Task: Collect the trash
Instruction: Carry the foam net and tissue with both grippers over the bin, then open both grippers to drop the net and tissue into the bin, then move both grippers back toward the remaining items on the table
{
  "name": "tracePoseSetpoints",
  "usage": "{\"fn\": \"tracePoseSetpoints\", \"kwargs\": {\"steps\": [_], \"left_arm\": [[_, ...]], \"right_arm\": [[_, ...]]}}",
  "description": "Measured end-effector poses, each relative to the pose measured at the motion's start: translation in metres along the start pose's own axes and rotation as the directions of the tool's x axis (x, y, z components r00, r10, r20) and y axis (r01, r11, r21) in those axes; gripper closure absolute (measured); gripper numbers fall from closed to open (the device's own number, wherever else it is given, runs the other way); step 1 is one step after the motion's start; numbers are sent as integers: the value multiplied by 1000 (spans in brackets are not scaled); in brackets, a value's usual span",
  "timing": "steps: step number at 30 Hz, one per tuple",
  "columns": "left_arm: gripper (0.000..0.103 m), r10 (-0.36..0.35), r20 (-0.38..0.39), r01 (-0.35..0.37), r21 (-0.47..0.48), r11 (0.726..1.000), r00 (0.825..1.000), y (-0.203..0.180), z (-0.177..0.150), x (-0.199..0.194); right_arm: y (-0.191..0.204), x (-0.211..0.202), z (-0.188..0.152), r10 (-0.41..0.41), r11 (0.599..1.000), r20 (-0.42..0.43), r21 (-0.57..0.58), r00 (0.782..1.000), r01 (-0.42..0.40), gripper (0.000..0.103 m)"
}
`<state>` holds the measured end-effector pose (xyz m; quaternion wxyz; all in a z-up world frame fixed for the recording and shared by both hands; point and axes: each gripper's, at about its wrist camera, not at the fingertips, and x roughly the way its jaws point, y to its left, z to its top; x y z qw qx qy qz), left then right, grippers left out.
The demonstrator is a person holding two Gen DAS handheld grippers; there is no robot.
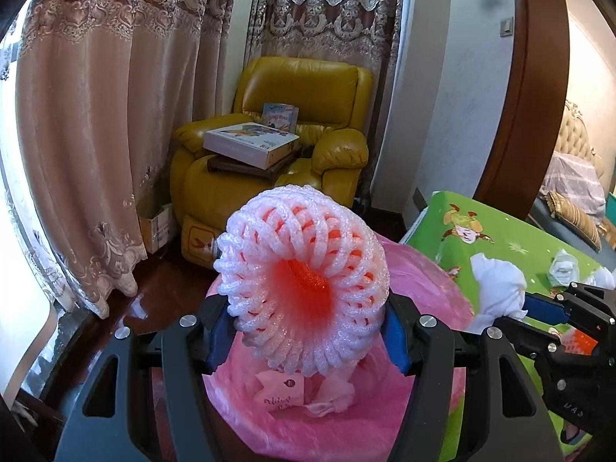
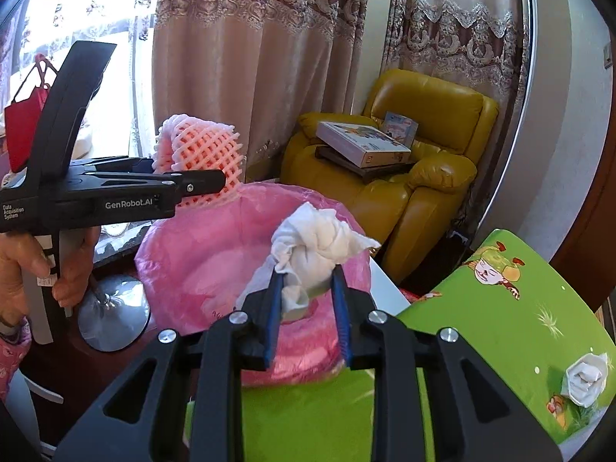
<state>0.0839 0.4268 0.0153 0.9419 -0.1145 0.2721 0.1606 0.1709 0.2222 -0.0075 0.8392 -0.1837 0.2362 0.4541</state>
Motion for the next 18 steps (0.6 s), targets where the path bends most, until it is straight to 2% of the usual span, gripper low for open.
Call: {"fn": "tracePoseSetpoints", "kwargs": {"steps": [1,2,3,4,9,14,18], "left_arm": [[42,2,-1,-2,-7,1000,1000,0,2,2],[35,5,-5,-5,-14,1000,1000,0,3,4],[29,10,-12,-10,-22,1000,1000,1,5,7],[18,21,-11,-21,-29,999,1000,2,5,7],[15,59,29,-59,3,998,998,-5,4,-6],[13,138,86,-140,17,990,987,-21,-11,-32],[12,107,97,-107,-9,994,989,-42,-40,-50]], "right_arm": [[1,4,2,28,1000,-6,3,1000,-28,71],[3,7,2,33,999,-12,-3,999,-33,57],[5,10,2,18,1000,-18,-15,1000,-18,47],[8,10,2,0,1000,-13,-25,1000,0,32],[3,-7,-6,8,1000,17,-14,1000,-7,31],[-9,-47,-24,-9,1000,53,19,999,8,31],[-19,-80,-47,-28,999,58,41,998,26,29]]}}
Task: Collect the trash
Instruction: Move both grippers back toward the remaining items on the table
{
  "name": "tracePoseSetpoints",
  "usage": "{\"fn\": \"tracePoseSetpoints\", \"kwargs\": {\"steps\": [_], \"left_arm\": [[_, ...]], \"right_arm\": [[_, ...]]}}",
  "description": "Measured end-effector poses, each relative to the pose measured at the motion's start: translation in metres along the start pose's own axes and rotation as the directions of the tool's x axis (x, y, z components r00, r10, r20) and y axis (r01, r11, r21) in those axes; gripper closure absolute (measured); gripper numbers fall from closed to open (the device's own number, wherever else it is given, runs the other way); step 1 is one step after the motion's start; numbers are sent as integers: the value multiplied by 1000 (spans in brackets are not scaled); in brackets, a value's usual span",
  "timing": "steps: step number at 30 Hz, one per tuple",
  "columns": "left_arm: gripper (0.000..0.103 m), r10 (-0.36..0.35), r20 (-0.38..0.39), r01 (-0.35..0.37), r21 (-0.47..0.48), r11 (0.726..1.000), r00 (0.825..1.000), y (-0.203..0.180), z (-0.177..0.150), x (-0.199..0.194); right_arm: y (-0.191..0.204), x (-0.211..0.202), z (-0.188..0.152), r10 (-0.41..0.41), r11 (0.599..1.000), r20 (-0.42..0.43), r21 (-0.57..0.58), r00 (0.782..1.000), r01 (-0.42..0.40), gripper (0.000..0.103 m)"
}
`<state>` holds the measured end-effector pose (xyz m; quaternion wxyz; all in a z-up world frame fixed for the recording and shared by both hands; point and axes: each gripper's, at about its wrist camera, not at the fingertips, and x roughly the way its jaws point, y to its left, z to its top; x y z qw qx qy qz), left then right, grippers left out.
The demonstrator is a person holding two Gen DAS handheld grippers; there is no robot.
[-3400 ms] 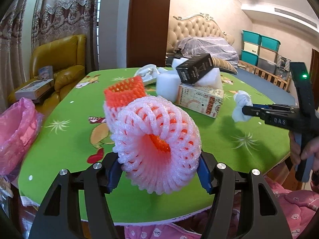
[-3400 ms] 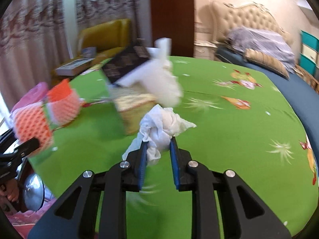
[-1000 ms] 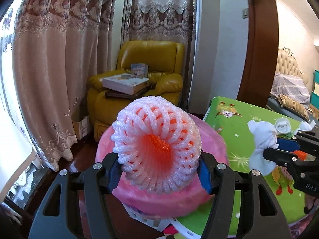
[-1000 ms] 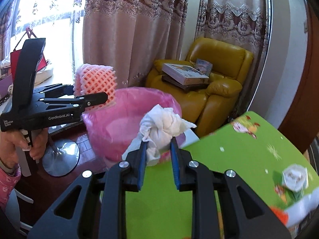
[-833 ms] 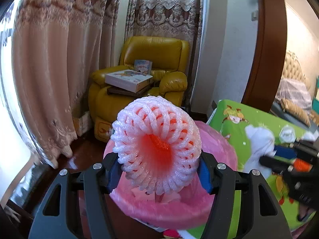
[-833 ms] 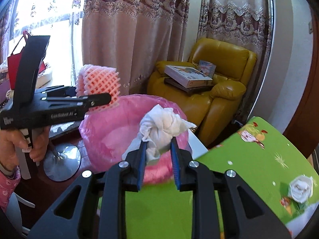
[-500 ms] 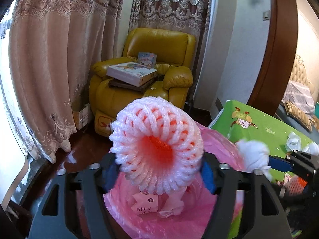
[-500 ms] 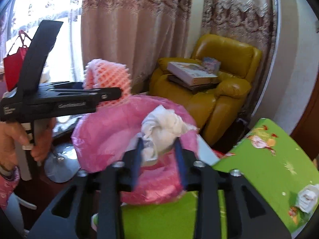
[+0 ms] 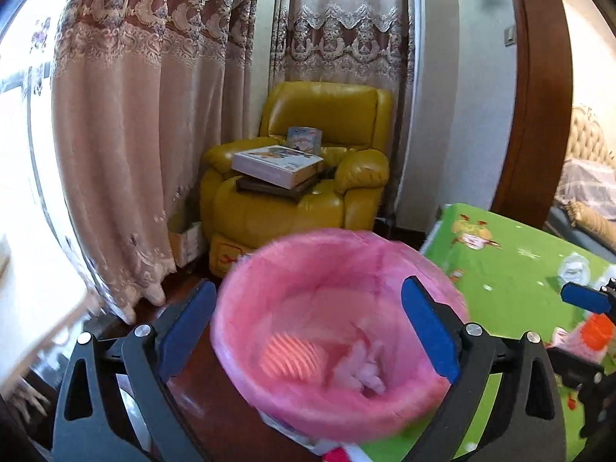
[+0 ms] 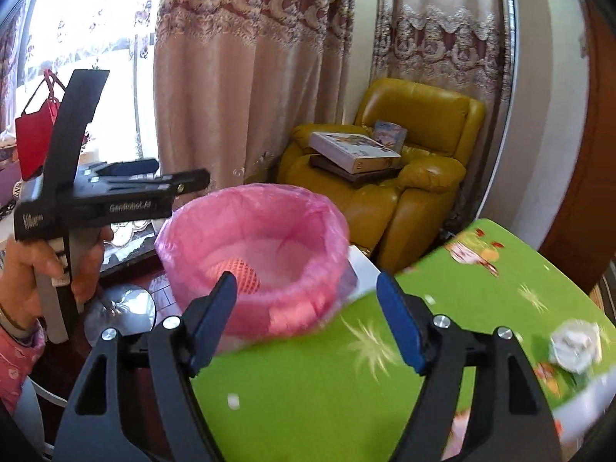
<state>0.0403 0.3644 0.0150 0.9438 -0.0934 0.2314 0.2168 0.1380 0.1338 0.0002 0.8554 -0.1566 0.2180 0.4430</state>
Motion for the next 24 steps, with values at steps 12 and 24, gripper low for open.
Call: {"fn": "tracePoseSetpoints", "kwargs": {"steps": [12,24], "left_arm": [[12,-186,-63,191,73,979,981,-122,-73,-40],[12,-286,-158,315,202,927,945,-225,-116,-46]], "right_arm": [[-82,-80,-99,-164,964,-74,201,984,176,29],[-170,-147,-158,-392,835,-97,381,915,398,29]]}}
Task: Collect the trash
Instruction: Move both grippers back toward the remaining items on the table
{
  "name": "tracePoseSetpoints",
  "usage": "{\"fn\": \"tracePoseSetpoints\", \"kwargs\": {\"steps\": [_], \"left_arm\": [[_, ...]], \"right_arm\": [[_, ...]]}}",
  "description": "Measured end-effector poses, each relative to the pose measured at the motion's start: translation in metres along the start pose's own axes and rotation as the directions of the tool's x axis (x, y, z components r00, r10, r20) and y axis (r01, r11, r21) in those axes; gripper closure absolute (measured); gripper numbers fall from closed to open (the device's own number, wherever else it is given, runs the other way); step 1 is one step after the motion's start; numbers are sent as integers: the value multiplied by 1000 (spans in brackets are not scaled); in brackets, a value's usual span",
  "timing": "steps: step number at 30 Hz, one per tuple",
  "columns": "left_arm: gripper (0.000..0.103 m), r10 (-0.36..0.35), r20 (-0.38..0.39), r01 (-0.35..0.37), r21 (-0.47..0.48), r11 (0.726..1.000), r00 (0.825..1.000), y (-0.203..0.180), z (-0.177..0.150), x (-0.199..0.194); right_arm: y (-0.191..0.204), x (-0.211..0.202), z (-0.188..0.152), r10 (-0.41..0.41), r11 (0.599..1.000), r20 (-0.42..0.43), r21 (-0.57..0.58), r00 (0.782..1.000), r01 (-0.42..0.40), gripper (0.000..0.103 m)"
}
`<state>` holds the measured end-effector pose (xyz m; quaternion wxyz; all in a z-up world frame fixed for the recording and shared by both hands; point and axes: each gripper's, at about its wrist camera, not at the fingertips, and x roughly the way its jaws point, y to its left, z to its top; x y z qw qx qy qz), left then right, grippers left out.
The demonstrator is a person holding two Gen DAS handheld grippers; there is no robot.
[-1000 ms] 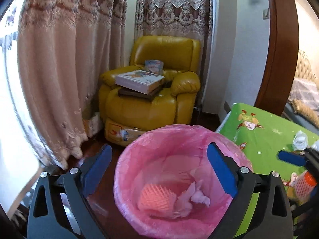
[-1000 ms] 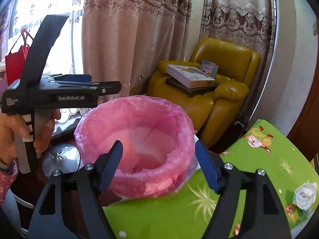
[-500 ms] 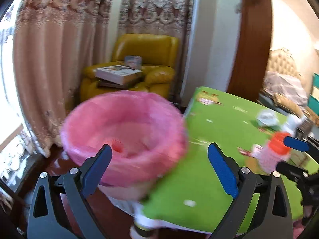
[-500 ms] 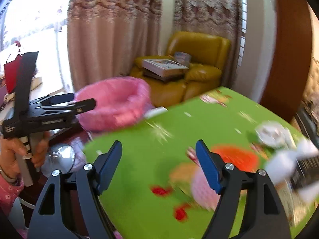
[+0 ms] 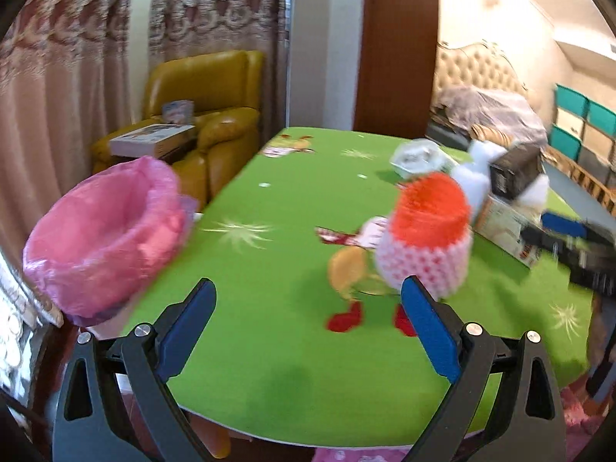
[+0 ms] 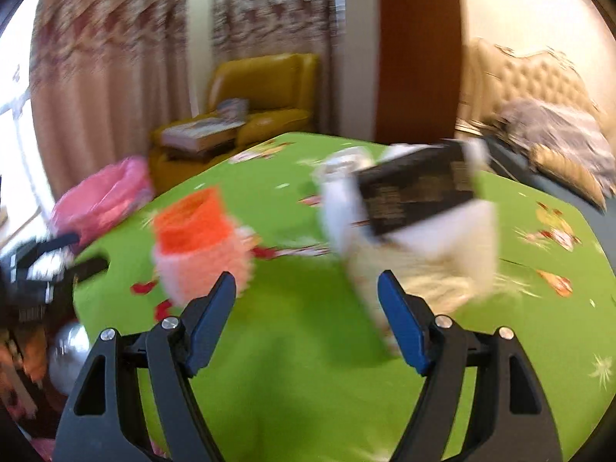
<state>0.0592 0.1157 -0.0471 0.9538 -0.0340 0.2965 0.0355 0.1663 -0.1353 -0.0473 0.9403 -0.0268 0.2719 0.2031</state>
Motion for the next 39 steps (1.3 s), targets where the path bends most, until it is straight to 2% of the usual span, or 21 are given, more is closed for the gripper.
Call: {"fn": "tracePoseSetpoints", "kwargs": {"steps": [6,9,14,17,20,24,27,29,32,36,39], "left_arm": [[12,-50,-18,51,55,997,999,-31,2,9],[12,-59,-22,61,67,996,998,-37,0,13],[12,-62,-29,64,82,995,998,-41,8,25],[12,-103,-57,108,79,991,993,-46,12,38],[12,-118,-67,124,93,988,991,-53,15,49],[12,-145,-82,152,90,984,986,-59,17,60],[13,-159,-77,165,91,982,984,-63,19,61],[22,-155,-69,161,104,981,986,-65,18,60],[24,-128,-52,133,106,985,990,-61,19,55],[27,-72,-34,75,78,994,997,-37,17,49],[27,-36,-25,37,54,998,999,-16,15,43]], "right_arm": [[-47,-7,25,-34,995,72,94,997,27,29],[-62,-2,40,-41,994,96,106,995,31,22],[-75,29,69,-7,993,62,116,998,0,22],[-82,49,78,30,989,22,143,999,-33,22],[-81,57,76,74,988,-10,140,997,-71,22],[-72,55,61,80,990,-34,117,996,-76,22],[-67,48,55,86,990,-16,117,996,-83,28],[-63,40,54,93,989,-6,115,996,-91,35],[-53,22,51,127,988,26,86,992,-129,45],[-35,-2,42,164,986,51,10,985,-164,52],[-18,-19,33,232,972,45,-33,972,-231,53]]}}
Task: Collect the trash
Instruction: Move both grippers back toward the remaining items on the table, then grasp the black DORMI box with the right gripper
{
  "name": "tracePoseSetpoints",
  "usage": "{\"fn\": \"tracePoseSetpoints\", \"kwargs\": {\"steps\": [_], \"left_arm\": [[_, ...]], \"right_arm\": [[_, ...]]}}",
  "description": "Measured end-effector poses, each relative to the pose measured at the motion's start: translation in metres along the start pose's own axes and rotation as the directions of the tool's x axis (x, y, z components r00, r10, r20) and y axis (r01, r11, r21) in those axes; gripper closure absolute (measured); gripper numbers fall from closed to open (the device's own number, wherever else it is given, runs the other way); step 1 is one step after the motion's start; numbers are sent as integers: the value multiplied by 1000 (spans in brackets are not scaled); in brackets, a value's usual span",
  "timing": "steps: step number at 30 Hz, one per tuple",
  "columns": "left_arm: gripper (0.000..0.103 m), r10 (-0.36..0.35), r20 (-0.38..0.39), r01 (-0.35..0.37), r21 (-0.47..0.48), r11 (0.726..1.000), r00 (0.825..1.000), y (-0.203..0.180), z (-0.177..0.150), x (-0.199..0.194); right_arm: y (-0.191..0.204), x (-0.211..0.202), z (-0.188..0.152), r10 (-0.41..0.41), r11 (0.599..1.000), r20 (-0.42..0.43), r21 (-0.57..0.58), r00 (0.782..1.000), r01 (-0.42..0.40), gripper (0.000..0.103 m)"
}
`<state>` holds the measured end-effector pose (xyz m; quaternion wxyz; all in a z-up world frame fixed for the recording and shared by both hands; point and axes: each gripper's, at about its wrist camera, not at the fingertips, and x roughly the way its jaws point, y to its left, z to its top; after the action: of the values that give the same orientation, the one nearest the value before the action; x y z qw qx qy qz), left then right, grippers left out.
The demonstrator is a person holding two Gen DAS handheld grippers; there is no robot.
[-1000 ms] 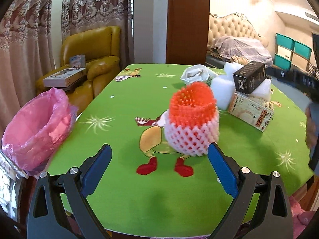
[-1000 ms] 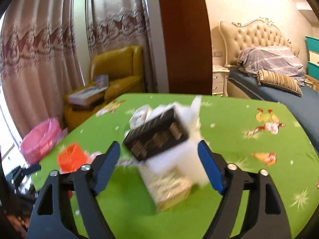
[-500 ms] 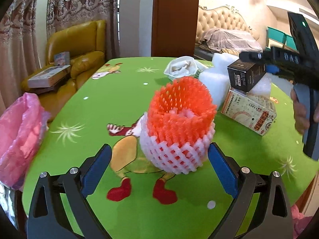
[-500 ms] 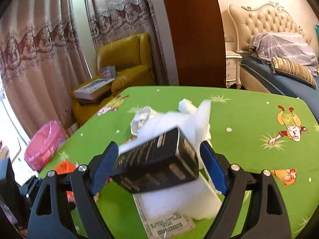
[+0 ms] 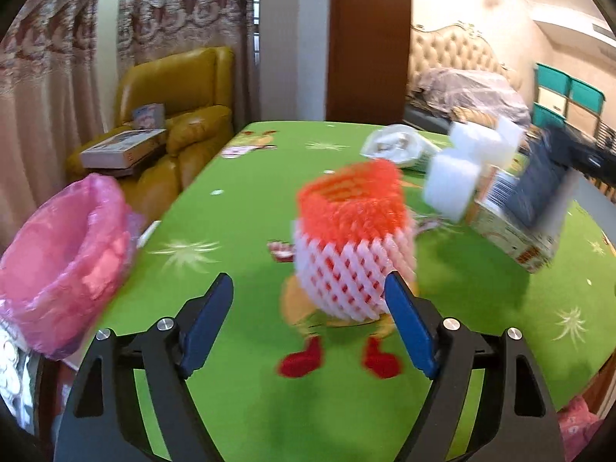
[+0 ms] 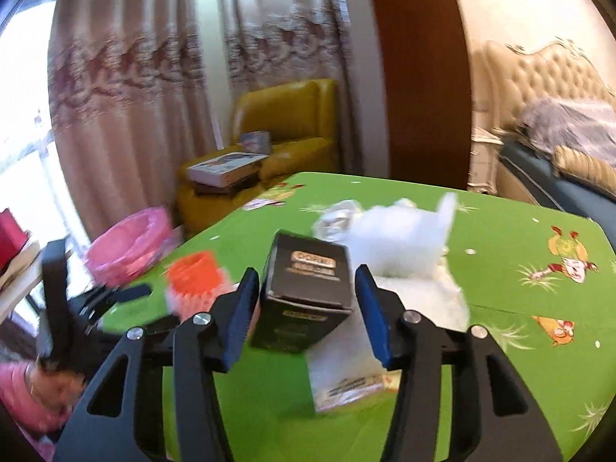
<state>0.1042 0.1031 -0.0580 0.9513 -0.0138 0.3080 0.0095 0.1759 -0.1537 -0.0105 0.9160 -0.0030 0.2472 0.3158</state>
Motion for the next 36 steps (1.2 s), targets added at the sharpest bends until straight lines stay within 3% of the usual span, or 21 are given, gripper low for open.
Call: {"fn": "tracePoseSetpoints", "kwargs": {"steps": [6,8,11,13,20,24,30,36], "left_arm": [[27,-12,0,12,-44,999,1000,20,-8,-11],[27,-15,-5,15,-34,999,1000,16,-13,-12],[27,-13,-20,12,-55,998,1000,9,-21,-7],[27,-31,-20,29,-76,997,999,3,-25,-6],[27,-22,-20,21,-64,998,1000,3,-24,-4],[26,0,-2,0,-79,997,1000,12,-23,-13],[22,58,58,-52,-110,993,997,33,-24,-37],[18,92,87,-81,-121,989,992,50,-27,-55]], "right_arm": [[41,-4,-18,19,993,-29,-117,999,-23,54],[56,1,-22,-58,977,-23,-207,998,52,54],[60,11,-16,-109,965,-13,-240,994,103,54],[52,14,-9,-155,965,8,-213,988,153,53],[4,-6,10,-136,990,69,-33,988,138,51],[9,-23,10,-122,992,86,-28,989,125,46],[39,-18,-30,-53,998,-37,-26,998,52,38],[71,14,-72,-2,996,-235,-84,972,-18,37]]}}
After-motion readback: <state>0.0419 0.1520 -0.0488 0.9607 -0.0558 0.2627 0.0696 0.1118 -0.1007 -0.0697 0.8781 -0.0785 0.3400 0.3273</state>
